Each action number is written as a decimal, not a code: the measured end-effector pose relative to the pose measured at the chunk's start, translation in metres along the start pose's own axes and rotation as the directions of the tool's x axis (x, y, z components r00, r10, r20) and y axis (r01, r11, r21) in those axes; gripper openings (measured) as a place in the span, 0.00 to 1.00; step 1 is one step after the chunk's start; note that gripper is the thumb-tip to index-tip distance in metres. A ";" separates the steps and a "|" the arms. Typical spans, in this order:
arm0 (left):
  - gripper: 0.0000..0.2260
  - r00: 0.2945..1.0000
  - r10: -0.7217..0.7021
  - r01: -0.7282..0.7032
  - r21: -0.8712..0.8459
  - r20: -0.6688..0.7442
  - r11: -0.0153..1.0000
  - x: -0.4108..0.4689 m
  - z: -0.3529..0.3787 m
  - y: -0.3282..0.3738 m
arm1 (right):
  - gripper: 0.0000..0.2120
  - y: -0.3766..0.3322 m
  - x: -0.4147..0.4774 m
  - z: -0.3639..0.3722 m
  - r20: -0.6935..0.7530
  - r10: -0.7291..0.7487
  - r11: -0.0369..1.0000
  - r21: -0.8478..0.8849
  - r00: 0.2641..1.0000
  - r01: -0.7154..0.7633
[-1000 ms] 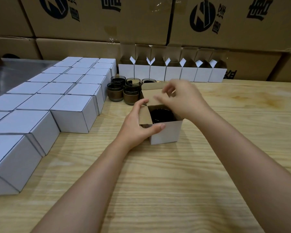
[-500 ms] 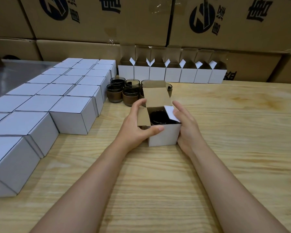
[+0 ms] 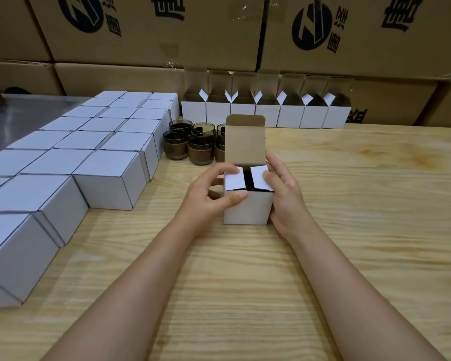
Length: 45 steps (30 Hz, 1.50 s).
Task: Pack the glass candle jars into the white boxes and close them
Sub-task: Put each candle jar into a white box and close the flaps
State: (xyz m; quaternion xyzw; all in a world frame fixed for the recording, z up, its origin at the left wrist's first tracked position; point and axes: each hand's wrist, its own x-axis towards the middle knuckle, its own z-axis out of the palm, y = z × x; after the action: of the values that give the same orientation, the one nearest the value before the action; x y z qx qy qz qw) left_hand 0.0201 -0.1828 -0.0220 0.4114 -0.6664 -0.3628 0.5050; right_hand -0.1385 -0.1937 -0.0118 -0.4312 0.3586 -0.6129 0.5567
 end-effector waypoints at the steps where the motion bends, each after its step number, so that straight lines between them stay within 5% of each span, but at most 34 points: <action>1: 0.19 1.000 0.000 0.000 -0.005 -0.001 1.000 0.000 0.000 -0.001 | 0.20 0.000 0.000 0.000 0.019 0.001 1.000 0.004 1.000 -0.001; 11: 0.25 0.999 -0.032 0.032 -0.026 -0.010 0.999 0.001 -0.001 0.001 | 0.13 -0.003 -0.005 -0.004 0.144 -0.025 0.987 0.164 0.989 0.001; 17: 0.21 1.000 -0.023 0.022 -0.058 -0.014 0.998 0.000 -0.001 0.003 | 0.42 -0.002 -0.008 -0.006 0.220 0.004 1.000 0.019 0.976 -0.008; 22: 0.28 0.995 -0.066 0.059 -0.103 -0.072 0.993 0.001 0.000 -0.001 | 0.11 0.001 -0.005 -0.008 0.214 -0.096 0.995 0.020 0.972 0.094; 38: 0.23 0.996 -0.070 0.061 -0.153 -0.056 0.986 0.002 -0.001 -0.002 | 0.11 -0.001 -0.008 -0.011 0.238 -0.159 0.971 -0.138 0.958 0.196; 45: 0.09 0.997 -0.074 0.058 -0.340 -0.034 0.939 0.003 -0.001 0.002 | 0.08 0.001 -0.004 -0.014 0.237 -0.110 0.984 -0.114 0.965 0.140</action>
State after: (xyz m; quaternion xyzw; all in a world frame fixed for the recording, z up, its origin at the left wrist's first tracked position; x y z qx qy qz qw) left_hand 0.0206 -0.1849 -0.0188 0.3491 -0.5679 -0.4791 0.5710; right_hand -0.1510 -0.1909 -0.0180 -0.5563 0.3030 -0.5680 0.5254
